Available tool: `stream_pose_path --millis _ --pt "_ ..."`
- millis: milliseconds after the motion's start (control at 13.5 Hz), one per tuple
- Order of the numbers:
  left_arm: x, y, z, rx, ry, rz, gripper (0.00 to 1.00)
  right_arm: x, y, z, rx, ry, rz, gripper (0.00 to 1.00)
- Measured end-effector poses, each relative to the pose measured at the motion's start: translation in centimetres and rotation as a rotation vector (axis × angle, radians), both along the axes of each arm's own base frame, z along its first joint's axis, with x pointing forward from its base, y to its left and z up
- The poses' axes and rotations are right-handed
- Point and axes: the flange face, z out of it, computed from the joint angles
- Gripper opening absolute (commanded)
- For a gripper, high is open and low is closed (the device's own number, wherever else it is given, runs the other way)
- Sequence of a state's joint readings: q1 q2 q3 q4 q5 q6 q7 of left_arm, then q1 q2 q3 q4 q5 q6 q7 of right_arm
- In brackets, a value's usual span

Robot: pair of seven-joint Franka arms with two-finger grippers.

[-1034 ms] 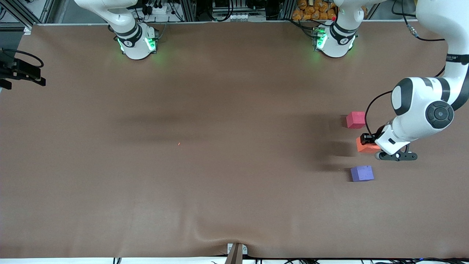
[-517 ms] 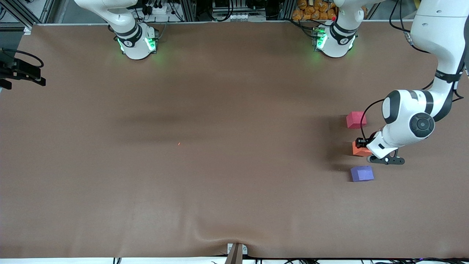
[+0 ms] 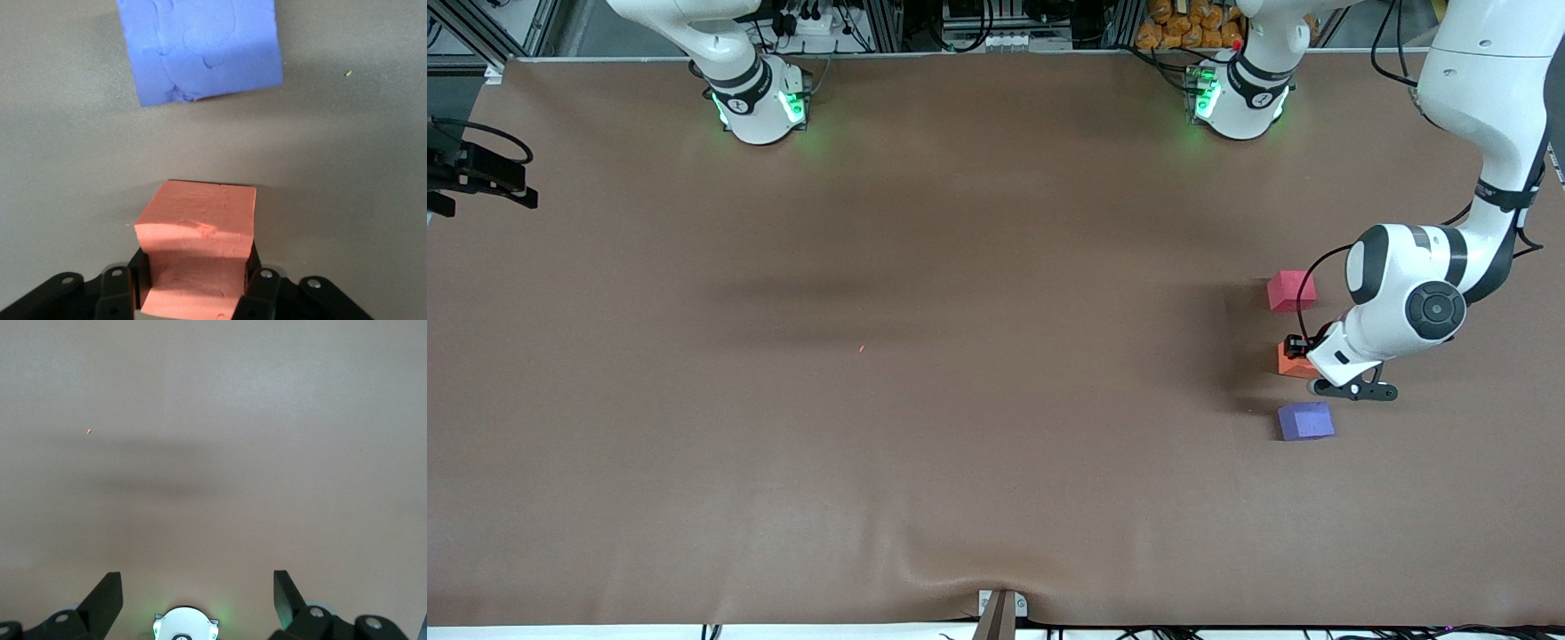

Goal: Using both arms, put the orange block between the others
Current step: 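Lower the orange cube and open the left gripper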

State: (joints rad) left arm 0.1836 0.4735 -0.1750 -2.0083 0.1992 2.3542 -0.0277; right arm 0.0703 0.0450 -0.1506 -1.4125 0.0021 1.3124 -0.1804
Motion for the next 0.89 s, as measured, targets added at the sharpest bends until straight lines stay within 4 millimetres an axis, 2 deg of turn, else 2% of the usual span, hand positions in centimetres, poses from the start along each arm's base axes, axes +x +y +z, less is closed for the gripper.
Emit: stream_pose_path --millis 222,296,443,517,665,739,887 --pt "0.7 -0.2 0.7 0.002 -0.021 0.033 1.0 0.0 0.0 0.0 0.0 0.0 0.0 1.0" --pt "1.4 -0.4 1.5 0.003 -0.039 0.044 1.0 0.0 0.0 0.0 0.0 0.0 0.0 1.0" --pt "3.1 -1.5 4.8 0.014 -0.06 0.046 1.0 0.0 0.0 -0.1 0.0 0.001 -0.001 1.0" --pt "3.8 -2.4 7.4 0.025 -0.059 0.04 1.0 0.0 -0.1 -0.1 0.0 0.002 -0.001 1.0" --pt "5.1 -4.1 14.1 0.047 -0.051 0.027 1.0 0.0 -0.1 -0.1 0.0 0.002 -0.001 1.0" --pt "5.6 -4.5 17.6 0.058 -0.045 0.03 1.0 0.0 -0.1 -0.1 0.0 0.002 -0.001 1.0" --pt "6.2 -3.8 23.9 0.074 -0.053 0.055 1.0 0.0 -0.1 -0.1 0.0 0.002 -0.001 1.0"
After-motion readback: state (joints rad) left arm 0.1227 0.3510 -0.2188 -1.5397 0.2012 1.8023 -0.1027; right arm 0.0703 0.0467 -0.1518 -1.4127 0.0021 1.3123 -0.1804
